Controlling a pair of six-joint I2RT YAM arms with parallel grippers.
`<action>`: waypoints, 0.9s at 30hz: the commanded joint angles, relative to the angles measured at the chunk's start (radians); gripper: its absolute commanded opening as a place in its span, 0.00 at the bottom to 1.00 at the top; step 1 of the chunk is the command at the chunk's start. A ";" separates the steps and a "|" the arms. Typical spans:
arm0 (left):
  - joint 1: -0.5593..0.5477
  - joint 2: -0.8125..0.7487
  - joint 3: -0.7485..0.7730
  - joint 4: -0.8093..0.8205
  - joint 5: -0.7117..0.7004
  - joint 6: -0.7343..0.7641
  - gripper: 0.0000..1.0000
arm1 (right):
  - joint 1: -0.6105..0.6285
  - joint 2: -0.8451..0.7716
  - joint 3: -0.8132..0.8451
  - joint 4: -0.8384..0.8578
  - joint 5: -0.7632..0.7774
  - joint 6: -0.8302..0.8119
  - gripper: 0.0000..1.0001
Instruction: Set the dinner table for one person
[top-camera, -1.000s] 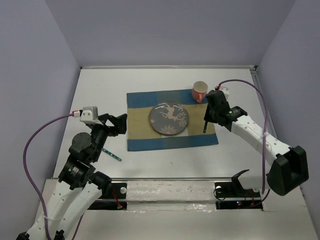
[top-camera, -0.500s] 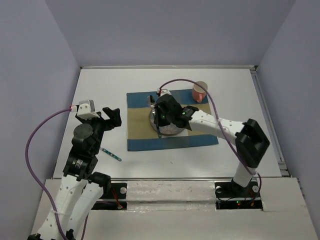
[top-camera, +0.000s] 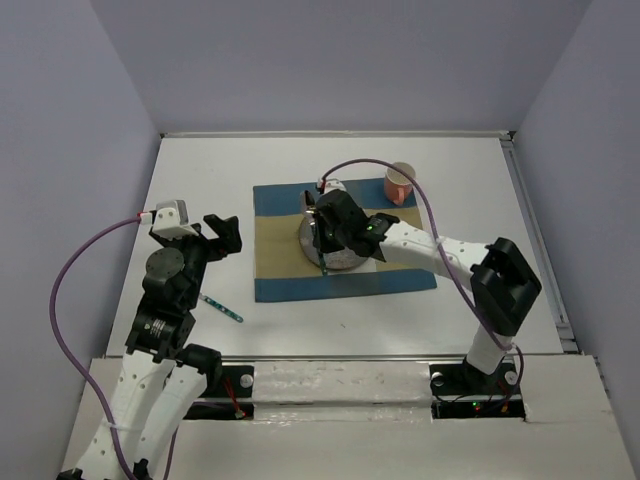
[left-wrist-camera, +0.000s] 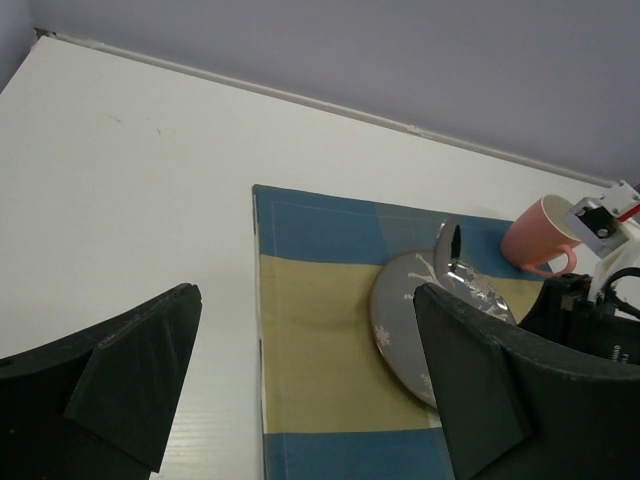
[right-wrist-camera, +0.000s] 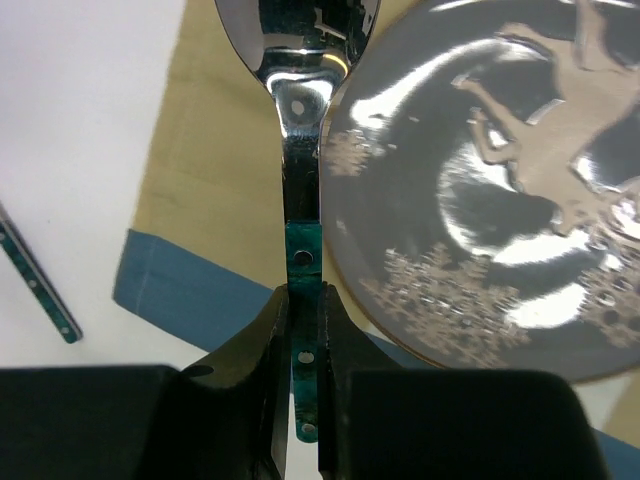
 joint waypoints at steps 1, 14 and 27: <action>0.017 0.002 0.032 0.049 0.012 0.005 0.99 | -0.065 -0.109 -0.097 0.042 0.044 -0.031 0.00; 0.024 0.022 0.031 0.054 0.034 0.002 0.99 | -0.343 -0.234 -0.285 -0.039 0.000 -0.207 0.00; 0.029 0.033 0.031 0.063 0.064 0.004 0.99 | -0.424 -0.120 -0.248 -0.044 -0.049 -0.248 0.00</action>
